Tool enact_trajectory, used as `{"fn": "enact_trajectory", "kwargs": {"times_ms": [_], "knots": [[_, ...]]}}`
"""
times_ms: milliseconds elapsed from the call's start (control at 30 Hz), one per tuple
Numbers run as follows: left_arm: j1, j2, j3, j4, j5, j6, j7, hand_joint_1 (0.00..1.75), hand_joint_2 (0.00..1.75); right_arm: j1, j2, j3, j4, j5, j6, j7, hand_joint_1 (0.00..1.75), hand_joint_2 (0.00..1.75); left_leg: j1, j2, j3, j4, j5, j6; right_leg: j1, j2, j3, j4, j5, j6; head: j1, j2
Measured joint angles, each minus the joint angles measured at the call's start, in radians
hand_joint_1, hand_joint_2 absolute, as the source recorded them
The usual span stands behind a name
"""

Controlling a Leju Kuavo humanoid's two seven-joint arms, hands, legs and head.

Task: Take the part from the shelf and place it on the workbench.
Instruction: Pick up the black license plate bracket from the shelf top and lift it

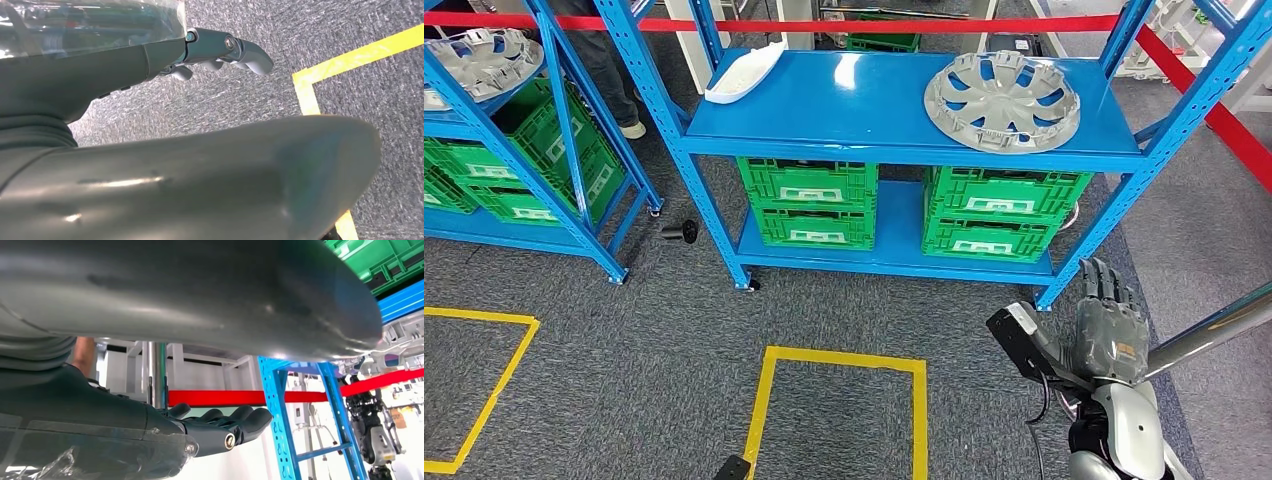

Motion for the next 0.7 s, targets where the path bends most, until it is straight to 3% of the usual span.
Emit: {"fn": "enact_trajectory", "kwargs": {"times_ms": [200,300,367,433,500,533,567,600,667,700], "knots": [[0.0,0.0,0.0,0.0,0.0,0.0,0.0,0.0,0.0,0.002,0.0,0.0,0.0,0.0,0.001,0.0,0.0,0.0,0.0,0.0,0.0,0.0,-0.001,0.0,-0.001,0.0,0.0,0.0,0.0,0.0,0.0,0.0],[0.0,0.001,0.0,0.0,0.0,0.0,0.0,0.0,0.0,0.003,0.001,-0.001,-0.001,0.0,0.001,0.0,0.0,0.0,-0.003,0.0,0.0,0.002,-0.005,0.012,-0.004,-0.001,0.002,-0.006,0.001,0.005,-0.002,0.0],[0.0,0.0,0.0,0.0,0.0,0.0,0.0,0.0,0.0,0.004,0.002,-0.004,-0.005,0.0,0.001,0.0,0.0,0.0,0.005,0.0,0.013,-0.021,0.001,0.02,-0.002,0.001,0.004,-0.002,-0.006,0.01,-0.003,0.0],[-0.002,-0.001,0.0,-0.001,0.0,0.0,0.0,0.0,0.0,0.003,0.001,-0.007,-0.009,0.0,0.001,0.0,0.0,0.0,0.017,0.001,0.027,-0.043,0.009,0.021,-0.004,0.005,-0.03,0.07,-0.045,0.018,0.0,0.0],[-0.003,-0.001,0.0,-0.001,0.0,0.0,0.0,0.0,0.0,0.007,0.0,-0.007,-0.008,-0.001,0.001,0.0,0.0,0.0,0.023,0.001,0.029,-0.045,0.007,0.018,-0.013,0.007,-0.11,0.208,-0.1,0.032,0.004,0.0],[-0.003,-0.001,0.0,-0.001,0.0,0.0,0.0,0.0,0.0,0.011,0.0,-0.007,-0.008,-0.001,0.001,0.0,0.0,0.0,0.027,0.0,0.029,-0.043,0.004,0.014,-0.02,0.007,-0.145,0.26,-0.11,0.041,0.005,0.0],[-0.002,-0.002,0.0,-0.001,0.0,0.0,0.001,0.0,0.0,0.014,0.0,-0.007,-0.008,-0.001,0.002,0.0,0.0,0.0,0.032,0.0,0.029,-0.038,0.0,0.008,-0.028,0.007,-0.167,0.281,-0.1,0.049,0.005,0.0],[-0.002,-0.002,0.0,-0.001,0.0,0.0,0.001,0.0,0.0,0.015,0.0,-0.007,-0.008,-0.001,0.002,0.0,0.0,0.0,0.038,-0.001,0.03,-0.03,-0.007,0.0,-0.035,0.006,-0.168,0.26,-0.068,0.059,0.005,0.0],[-0.002,-0.001,0.0,-0.001,-0.002,0.0,0.003,0.0,0.0,0.015,0.001,-0.008,-0.008,-0.001,0.002,0.0,0.0,0.0,0.051,-0.003,0.028,-0.004,-0.026,-0.021,-0.049,0.005,-0.132,0.147,0.011,0.08,0.007,0.0],[-0.003,-0.001,0.0,-0.001,-0.004,0.001,0.005,0.0,0.0,0.016,0.001,-0.008,-0.008,-0.001,0.002,0.0,0.0,0.0,0.055,-0.004,0.025,0.013,-0.037,-0.032,-0.052,0.008,-0.115,0.1,0.034,0.082,0.012,0.0]]}}
